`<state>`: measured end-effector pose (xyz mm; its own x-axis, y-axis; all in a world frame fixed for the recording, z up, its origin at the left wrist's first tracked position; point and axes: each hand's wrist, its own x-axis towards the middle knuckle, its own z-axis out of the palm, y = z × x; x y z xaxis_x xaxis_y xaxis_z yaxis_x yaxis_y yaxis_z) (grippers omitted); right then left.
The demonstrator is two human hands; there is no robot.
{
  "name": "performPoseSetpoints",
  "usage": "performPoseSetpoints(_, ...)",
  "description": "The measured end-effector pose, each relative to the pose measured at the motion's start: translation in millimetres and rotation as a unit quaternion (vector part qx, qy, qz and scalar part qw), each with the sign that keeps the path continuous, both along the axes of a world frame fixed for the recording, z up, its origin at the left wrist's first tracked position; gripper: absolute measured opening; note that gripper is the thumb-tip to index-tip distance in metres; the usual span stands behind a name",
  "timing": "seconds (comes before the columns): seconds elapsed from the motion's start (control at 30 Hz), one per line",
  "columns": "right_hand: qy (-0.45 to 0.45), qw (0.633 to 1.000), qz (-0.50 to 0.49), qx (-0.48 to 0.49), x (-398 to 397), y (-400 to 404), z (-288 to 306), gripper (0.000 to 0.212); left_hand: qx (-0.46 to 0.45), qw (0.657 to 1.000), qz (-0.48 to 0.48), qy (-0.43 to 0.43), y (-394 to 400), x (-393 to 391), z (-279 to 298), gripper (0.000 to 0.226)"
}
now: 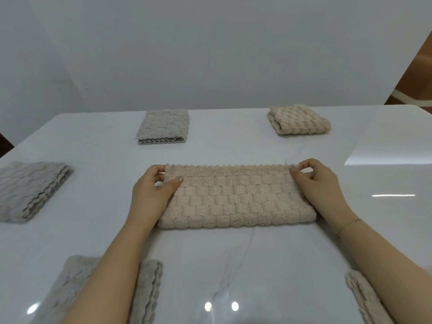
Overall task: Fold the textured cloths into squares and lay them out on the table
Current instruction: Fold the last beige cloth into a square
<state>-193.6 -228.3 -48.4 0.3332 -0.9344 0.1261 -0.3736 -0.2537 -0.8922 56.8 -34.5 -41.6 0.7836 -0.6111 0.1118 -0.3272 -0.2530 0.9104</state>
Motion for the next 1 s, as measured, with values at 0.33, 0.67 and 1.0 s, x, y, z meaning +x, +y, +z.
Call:
performPoseSetpoints(0.33, 0.104, 0.991, -0.012, -0.079, 7, -4, -3, 0.019, 0.031, 0.991, 0.072, -0.107, -4, -2, -9, 0.022)
performPoseSetpoints(0.67, 0.225, 0.967, -0.001, -0.119, 16, -18, -5, 0.023, 0.040, 0.989, 0.077, -0.116, -6, 0, -11, 0.020)
performPoseSetpoints(1.0, 0.208, 0.970, -0.009, -0.122, 15, -14, 0, 0.024, 0.032, 0.991, 0.075, -0.110, -6, 0, -8, 0.018)
